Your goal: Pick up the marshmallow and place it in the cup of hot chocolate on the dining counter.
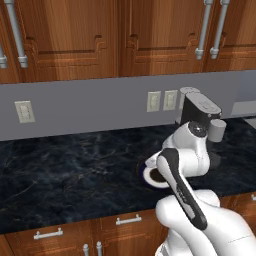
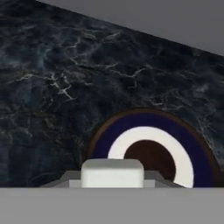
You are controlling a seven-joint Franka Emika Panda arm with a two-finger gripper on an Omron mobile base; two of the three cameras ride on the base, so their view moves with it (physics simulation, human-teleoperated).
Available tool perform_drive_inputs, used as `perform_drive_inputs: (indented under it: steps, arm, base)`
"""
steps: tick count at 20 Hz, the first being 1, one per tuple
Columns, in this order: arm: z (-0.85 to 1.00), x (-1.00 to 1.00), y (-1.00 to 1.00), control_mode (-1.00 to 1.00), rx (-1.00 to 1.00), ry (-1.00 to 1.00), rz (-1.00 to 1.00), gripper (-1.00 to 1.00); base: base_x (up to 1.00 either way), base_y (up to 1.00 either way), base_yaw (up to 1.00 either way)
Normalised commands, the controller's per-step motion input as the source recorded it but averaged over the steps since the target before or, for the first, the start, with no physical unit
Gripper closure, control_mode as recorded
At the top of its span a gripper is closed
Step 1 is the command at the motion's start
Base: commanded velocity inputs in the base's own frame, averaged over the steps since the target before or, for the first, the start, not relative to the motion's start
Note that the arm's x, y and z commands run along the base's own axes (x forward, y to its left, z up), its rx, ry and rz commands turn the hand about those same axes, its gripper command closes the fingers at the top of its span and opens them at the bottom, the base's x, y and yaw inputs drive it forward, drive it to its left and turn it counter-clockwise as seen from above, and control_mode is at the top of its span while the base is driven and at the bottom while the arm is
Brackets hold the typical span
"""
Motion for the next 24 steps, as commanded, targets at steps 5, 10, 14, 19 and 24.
perform_drive_inputs:
  steps: [5,10,14,19,24]
  arm:
    - [0.55,-0.18,0.18,-1.0,0.14,-0.45,0.07,1.0]
    - [0.63,-0.18,0.0,-1.0,0.33,-0.31,0.17,1.0]
    - [0.24,-0.19,0.0,-1.0,0.36,-0.31,0.16,1.0]
    - [0.0,-0.2,0.0,-1.0,0.3,-0.47,0.15,1.0]
    - [-0.03,-0.06,0.02,-1.0,0.22,-0.34,0.05,1.0]
  base:
    - [0.0,0.0,0.0]
    - [0.0,0.0,0.0]
    - [0.0,0.0,0.0]
    - [0.0,0.0,0.0]
    - [0.0,0.0,0.0]
